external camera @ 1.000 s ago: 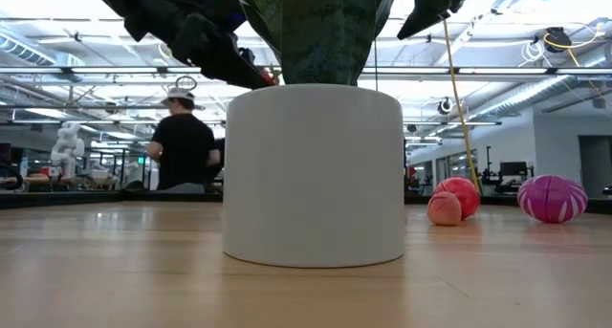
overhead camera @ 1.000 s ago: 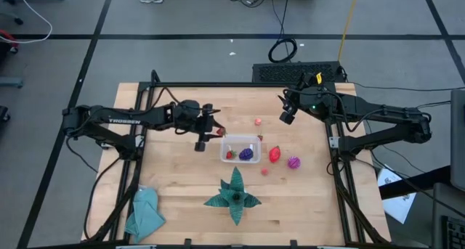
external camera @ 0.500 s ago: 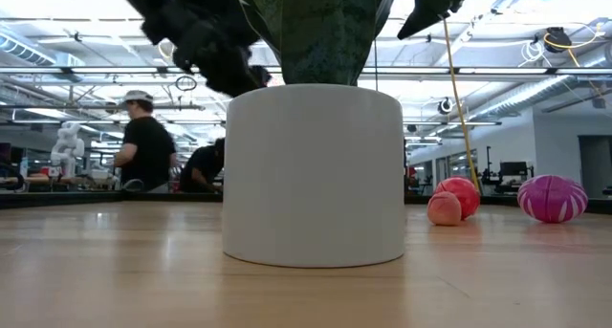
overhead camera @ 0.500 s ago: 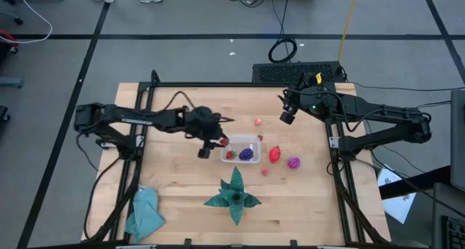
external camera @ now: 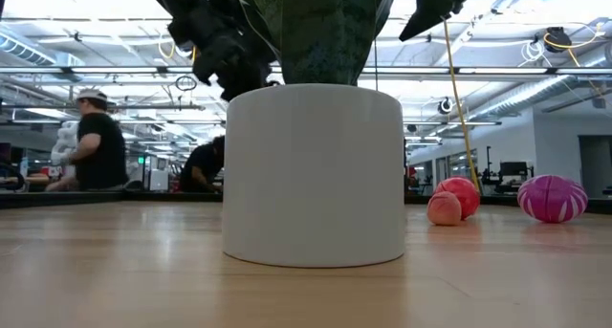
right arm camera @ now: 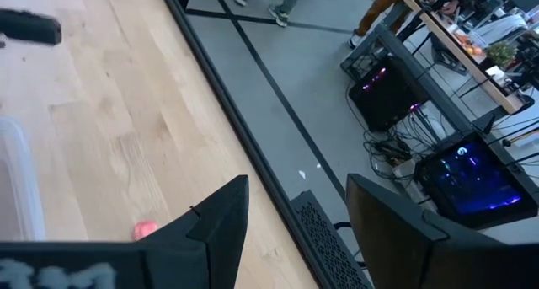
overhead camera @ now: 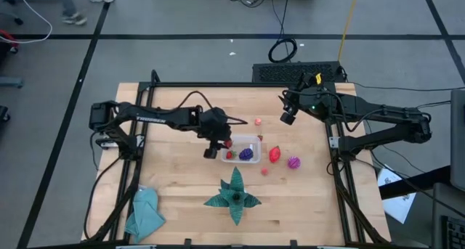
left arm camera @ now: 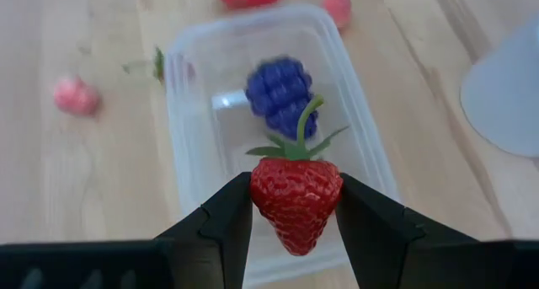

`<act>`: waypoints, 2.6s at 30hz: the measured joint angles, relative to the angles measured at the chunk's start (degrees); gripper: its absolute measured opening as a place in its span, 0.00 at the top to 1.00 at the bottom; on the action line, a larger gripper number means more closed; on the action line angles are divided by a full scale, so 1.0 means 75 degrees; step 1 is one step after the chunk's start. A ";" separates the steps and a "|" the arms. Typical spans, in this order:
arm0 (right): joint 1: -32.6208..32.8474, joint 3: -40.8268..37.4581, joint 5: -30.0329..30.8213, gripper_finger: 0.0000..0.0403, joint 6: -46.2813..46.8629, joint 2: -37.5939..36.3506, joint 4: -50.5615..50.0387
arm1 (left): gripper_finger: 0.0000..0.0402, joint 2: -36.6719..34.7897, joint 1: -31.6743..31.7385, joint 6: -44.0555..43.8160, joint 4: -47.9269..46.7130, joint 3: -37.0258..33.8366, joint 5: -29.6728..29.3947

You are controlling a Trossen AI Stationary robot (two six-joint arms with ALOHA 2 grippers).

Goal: Pick and placing Produce into tupperware
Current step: Put the red strawberry into the transparent bin

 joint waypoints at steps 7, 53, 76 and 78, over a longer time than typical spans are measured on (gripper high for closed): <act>0.0000 0.0000 0.0000 0.52 0.0000 0.0000 0.0023 | 0.60 0.0274 -0.0003 -0.0137 -0.0121 -0.0023 0.0021; 0.0000 0.0000 -0.0003 0.52 0.0087 0.0000 0.0032 | 0.60 0.0956 -0.0105 -0.0389 0.0505 -0.0012 0.0247; 0.0000 0.0000 -0.0003 0.52 0.0087 0.0000 0.0065 | 0.60 0.1100 -0.0050 -0.0428 0.0645 -0.0015 -0.0046; 0.0000 0.0000 -0.0003 0.52 0.0087 0.0000 0.0065 | 0.60 0.1100 -0.0050 -0.0478 0.0635 -0.0015 -0.0076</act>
